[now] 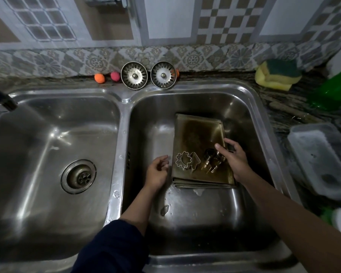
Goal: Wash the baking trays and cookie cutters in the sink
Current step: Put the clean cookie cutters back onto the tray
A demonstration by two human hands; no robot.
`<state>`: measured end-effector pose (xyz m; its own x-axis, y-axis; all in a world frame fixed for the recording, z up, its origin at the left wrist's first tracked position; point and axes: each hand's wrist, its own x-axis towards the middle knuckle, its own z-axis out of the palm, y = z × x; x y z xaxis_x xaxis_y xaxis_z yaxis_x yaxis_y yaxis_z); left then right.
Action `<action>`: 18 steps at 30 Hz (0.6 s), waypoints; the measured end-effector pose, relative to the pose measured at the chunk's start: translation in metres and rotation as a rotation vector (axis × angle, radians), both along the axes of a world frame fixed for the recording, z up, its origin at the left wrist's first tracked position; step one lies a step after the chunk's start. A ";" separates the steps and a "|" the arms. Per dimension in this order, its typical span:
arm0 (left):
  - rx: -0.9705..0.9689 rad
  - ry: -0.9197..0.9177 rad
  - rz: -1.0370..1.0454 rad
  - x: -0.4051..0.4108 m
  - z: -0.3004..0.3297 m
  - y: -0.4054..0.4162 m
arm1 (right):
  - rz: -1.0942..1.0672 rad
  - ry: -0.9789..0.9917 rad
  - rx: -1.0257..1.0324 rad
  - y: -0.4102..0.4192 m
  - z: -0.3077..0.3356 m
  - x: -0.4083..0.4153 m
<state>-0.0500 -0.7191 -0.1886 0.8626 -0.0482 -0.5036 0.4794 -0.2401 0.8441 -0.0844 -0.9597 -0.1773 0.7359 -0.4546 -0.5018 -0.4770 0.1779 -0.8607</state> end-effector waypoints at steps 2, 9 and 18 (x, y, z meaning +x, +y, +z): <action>-0.011 0.040 0.030 0.002 -0.004 0.001 | -0.002 -0.005 -0.015 0.000 0.000 0.000; -0.320 0.222 -0.092 0.006 0.023 -0.004 | -0.016 -0.057 -0.043 0.009 -0.002 -0.006; -0.187 -0.031 -0.221 0.007 0.044 0.002 | 0.109 -0.119 -0.074 0.031 0.015 -0.013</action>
<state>-0.0433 -0.7176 -0.1448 0.8356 -0.3265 -0.4419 0.4060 -0.1748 0.8970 -0.0979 -0.9284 -0.1619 0.8351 -0.4012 -0.3764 -0.3842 0.0644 -0.9210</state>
